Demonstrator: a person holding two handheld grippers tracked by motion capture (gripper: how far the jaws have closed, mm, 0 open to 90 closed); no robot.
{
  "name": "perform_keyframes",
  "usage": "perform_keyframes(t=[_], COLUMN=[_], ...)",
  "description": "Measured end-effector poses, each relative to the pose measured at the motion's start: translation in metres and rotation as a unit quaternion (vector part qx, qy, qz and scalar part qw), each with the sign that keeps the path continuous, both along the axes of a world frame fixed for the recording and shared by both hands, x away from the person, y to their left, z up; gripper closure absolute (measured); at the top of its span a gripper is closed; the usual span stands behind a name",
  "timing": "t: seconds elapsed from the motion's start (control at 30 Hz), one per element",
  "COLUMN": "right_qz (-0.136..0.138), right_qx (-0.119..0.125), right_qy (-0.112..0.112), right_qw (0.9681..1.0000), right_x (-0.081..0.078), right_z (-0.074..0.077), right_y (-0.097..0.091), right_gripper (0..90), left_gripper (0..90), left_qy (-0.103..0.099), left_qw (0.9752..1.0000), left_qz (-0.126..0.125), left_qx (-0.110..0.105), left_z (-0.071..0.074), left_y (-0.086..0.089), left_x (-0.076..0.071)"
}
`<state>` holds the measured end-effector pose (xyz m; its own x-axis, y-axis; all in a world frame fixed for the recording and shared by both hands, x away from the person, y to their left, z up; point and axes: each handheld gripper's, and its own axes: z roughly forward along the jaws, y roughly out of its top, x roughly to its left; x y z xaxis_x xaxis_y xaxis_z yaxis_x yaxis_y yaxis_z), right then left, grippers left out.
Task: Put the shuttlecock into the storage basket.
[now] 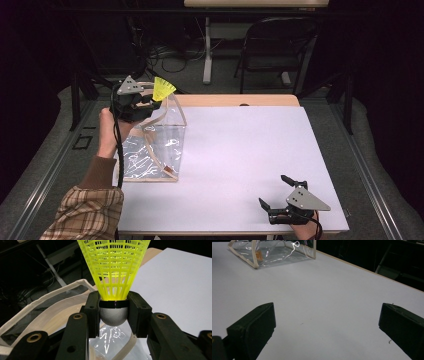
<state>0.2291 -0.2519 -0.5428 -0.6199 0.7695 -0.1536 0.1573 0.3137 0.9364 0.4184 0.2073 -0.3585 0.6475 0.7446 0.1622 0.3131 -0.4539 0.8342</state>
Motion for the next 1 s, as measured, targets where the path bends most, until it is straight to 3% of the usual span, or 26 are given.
perform_keyframes(t=[1.0], right_qz=[0.0], right_qx=[0.0], right_qy=[0.001], right_qw=[1.0], right_x=[0.0], right_z=[0.0], right_y=[0.0], right_gripper=[0.2], left_gripper=[64.7], left_qy=[0.001], left_qw=[0.9985], left_qz=[0.05], left_qx=[-0.021], left_z=[-0.007], left_y=[0.027], left_x=[0.011])
